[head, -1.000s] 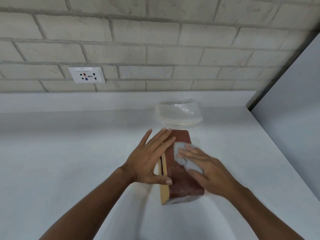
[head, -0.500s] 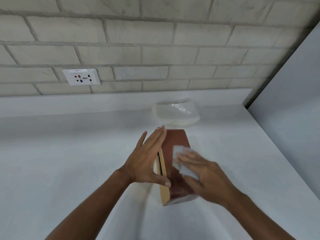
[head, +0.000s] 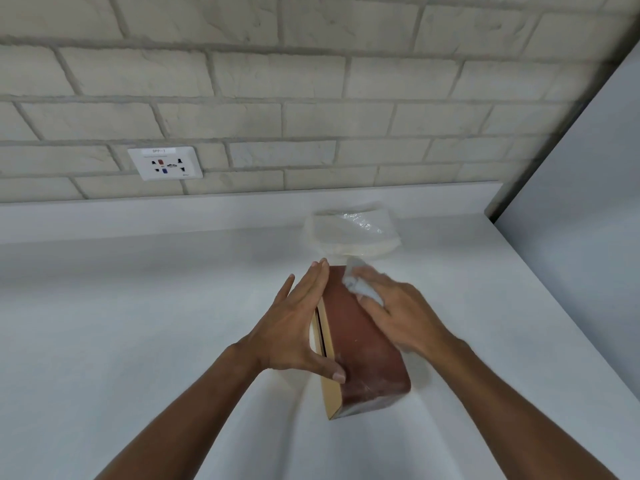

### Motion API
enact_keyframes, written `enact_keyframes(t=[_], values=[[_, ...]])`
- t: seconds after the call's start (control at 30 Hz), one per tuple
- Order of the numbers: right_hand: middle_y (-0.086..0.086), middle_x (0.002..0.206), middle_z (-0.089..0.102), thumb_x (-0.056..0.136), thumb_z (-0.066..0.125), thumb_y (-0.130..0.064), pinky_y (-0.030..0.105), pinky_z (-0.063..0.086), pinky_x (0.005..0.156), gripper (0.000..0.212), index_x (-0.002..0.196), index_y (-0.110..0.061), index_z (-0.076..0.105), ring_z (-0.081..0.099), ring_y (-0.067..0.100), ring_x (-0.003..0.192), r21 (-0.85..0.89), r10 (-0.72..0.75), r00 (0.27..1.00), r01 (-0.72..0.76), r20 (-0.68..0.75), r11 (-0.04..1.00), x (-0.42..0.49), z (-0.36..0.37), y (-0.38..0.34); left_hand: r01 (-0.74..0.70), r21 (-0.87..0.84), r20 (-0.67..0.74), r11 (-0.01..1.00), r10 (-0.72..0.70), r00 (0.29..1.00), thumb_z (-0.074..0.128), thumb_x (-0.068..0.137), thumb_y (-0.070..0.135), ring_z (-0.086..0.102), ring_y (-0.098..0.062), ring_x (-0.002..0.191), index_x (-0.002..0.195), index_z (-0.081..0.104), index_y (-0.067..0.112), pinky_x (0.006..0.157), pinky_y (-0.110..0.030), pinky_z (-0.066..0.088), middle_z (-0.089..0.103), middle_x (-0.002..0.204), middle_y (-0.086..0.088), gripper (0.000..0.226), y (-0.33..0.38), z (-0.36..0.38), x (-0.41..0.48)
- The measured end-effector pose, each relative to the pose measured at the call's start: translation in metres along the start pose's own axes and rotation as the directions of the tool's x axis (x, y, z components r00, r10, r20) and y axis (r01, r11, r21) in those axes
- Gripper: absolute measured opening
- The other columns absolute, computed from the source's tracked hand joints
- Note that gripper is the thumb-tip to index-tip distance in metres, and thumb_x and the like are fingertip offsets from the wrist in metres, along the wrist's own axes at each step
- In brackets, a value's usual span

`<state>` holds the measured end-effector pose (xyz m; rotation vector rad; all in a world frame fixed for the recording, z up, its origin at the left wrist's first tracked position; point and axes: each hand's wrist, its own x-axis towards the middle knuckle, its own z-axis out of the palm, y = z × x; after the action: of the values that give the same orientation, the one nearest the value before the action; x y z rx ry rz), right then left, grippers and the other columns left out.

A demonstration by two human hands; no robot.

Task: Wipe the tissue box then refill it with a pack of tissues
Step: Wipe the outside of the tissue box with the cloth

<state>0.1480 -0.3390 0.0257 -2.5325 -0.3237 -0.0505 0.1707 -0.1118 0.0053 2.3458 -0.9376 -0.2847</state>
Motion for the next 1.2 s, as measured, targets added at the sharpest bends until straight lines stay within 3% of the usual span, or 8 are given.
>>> enact_keyframes(t=[0.2, 0.37, 0.47, 0.6, 0.73, 0.9, 1.03, 1.2], values=[[-0.022, 0.149, 0.025, 0.100, 0.038, -0.042, 0.008, 0.013, 0.114, 0.051, 0.148, -0.026, 0.039, 0.017, -0.005, 0.143, -0.039, -0.004, 1.000, 0.004, 0.003, 0.999, -0.020, 0.005, -0.014, 0.031, -0.019, 0.008, 0.999, -0.031, 0.999, 0.081, 0.051, 0.082, -0.025, -0.001, 0.154, 0.155, -0.032, 0.022, 0.129, -0.044, -0.014, -0.030, 0.167, 0.014, 0.165, 0.001, -0.001, -0.001], [-0.031, 0.135, 0.046, 0.100, 0.045, -0.042, 0.001, 0.026, 0.103, 0.041, 0.137, -0.030, 0.056, 0.035, -0.026, 0.123, 0.106, 0.010, 1.000, -0.011, 0.015, 0.994, -0.050, -0.010, -0.019, 0.086, -0.341, -0.023, 0.936, -0.100, 0.995, 0.072, 0.046, 0.094, -0.016, 0.005, 0.155, 0.161, -0.023, 0.028, 0.131, -0.051, 0.000, -0.022, 0.163, 0.035, 0.162, 0.006, 0.005, -0.002], [-0.030, 0.132, 0.052, 0.101, 0.050, -0.032, 0.004, 0.031, 0.102, 0.036, 0.137, -0.033, 0.054, 0.047, -0.015, 0.121, 0.206, 0.126, 0.992, -0.117, -0.031, 0.972, -0.038, -0.013, -0.012, 0.123, -0.436, -0.053, 0.891, -0.162, 0.985, 0.071, 0.040, 0.097, -0.011, 0.012, 0.153, 0.162, -0.020, 0.030, 0.131, -0.051, 0.006, -0.020, 0.149, 0.055, 0.166, 0.008, 0.013, 0.000], [-0.024, 0.146, 0.035, 0.103, 0.047, -0.030, 0.013, 0.025, 0.113, 0.045, 0.147, -0.030, 0.040, 0.031, -0.005, 0.137, 0.103, 0.149, 0.989, -0.149, 0.011, 0.983, -0.010, -0.007, -0.010, 0.141, -0.385, -0.039, 0.912, -0.169, 0.985, 0.069, 0.039, 0.098, -0.017, 0.024, 0.144, 0.162, -0.023, 0.025, 0.130, -0.051, 0.003, -0.023, 0.151, 0.049, 0.170, 0.007, 0.013, 0.000], [-0.011, 0.142, 0.052, 0.104, 0.044, -0.022, 0.002, 0.022, 0.093, 0.033, 0.135, -0.023, 0.056, 0.026, -0.006, 0.137, -0.015, 0.011, 0.999, -0.011, 0.032, 1.000, 0.019, -0.007, -0.025, 0.138, -0.378, -0.022, 0.916, -0.158, 0.987, 0.069, 0.041, 0.099, -0.017, 0.032, 0.137, 0.157, -0.031, 0.027, 0.131, -0.048, -0.001, -0.022, 0.147, 0.052, 0.169, 0.007, 0.011, 0.001], [-0.006, 0.152, 0.042, 0.103, 0.041, -0.030, 0.015, 0.006, 0.117, 0.044, 0.146, -0.021, 0.045, 0.028, 0.004, 0.143, -0.098, -0.075, 0.993, 0.084, 0.096, 0.992, 0.023, 0.000, -0.036, 0.138, -0.370, -0.031, 0.919, -0.161, 0.987, 0.068, 0.044, 0.099, -0.011, 0.018, 0.150, 0.156, -0.034, 0.029, 0.129, -0.052, -0.007, -0.016, 0.154, 0.050, 0.167, 0.003, 0.016, 0.003], [-0.021, 0.148, 0.041, 0.101, 0.048, -0.030, 0.016, 0.019, 0.116, 0.042, 0.144, -0.032, 0.047, 0.026, -0.009, 0.136, 0.025, -0.090, 0.983, 0.087, 0.158, 0.996, -0.007, -0.005, -0.031, 0.157, -0.335, -0.028, 0.929, -0.176, 0.984, 0.069, 0.047, 0.098, 0.000, -0.004, 0.160, 0.156, -0.032, 0.035, 0.128, -0.060, -0.004, -0.005, 0.173, 0.019, 0.161, -0.004, 0.019, 0.006], [-0.024, 0.136, 0.055, 0.096, 0.046, -0.046, 0.018, 0.040, 0.104, 0.041, 0.133, -0.035, 0.059, 0.050, -0.004, 0.127, 0.057, -0.014, 0.990, 0.006, 0.139, 0.998, -0.038, -0.018, -0.017, 0.189, -0.249, 0.002, 0.950, -0.195, 0.981, 0.065, 0.047, 0.100, -0.013, -0.003, 0.158, 0.157, -0.032, 0.032, 0.128, -0.055, -0.009, -0.021, 0.171, 0.016, 0.162, -0.005, 0.017, 0.006]])
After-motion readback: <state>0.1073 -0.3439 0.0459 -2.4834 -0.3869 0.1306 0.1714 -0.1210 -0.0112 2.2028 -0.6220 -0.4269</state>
